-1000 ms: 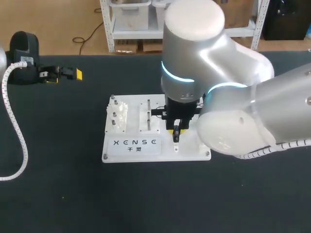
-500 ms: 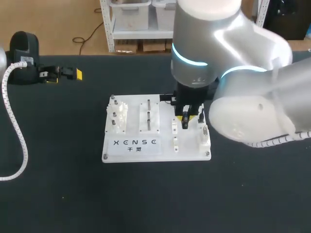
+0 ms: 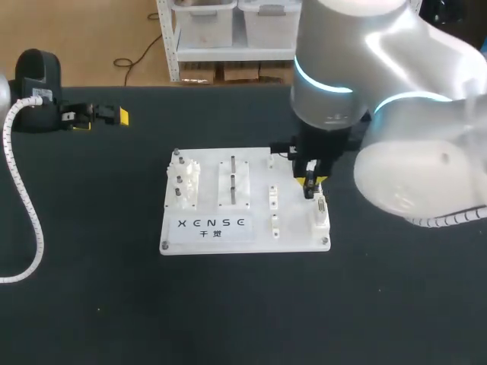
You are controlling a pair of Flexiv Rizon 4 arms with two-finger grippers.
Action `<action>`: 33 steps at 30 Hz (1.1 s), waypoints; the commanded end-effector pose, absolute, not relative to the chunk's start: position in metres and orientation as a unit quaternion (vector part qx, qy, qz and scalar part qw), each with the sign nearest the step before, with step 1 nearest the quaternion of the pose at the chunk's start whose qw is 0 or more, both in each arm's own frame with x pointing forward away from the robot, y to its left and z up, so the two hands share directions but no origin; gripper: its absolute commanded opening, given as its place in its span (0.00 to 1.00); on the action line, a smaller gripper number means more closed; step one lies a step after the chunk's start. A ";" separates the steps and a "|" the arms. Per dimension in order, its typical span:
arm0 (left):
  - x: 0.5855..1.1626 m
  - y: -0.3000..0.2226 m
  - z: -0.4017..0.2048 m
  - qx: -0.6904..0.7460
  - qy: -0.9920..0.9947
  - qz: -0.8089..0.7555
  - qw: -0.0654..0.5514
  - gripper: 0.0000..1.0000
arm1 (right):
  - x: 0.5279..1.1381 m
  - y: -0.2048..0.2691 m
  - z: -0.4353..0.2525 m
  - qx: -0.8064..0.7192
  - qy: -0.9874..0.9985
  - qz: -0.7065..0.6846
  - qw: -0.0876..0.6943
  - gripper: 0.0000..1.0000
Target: Insert the USB connector, Ethernet cable, and multi-pin plug into their matching sockets one by one.
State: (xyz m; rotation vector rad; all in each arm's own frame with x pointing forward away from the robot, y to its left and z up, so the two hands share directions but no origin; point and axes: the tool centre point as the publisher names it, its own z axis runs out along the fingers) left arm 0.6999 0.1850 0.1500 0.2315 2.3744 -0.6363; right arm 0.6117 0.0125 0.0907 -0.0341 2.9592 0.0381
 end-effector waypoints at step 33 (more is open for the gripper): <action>0.700 0.185 0.150 0.089 0.908 -0.243 0.330 1.00 | 0.598 -0.011 0.077 -0.009 0.996 0.001 0.090 0.00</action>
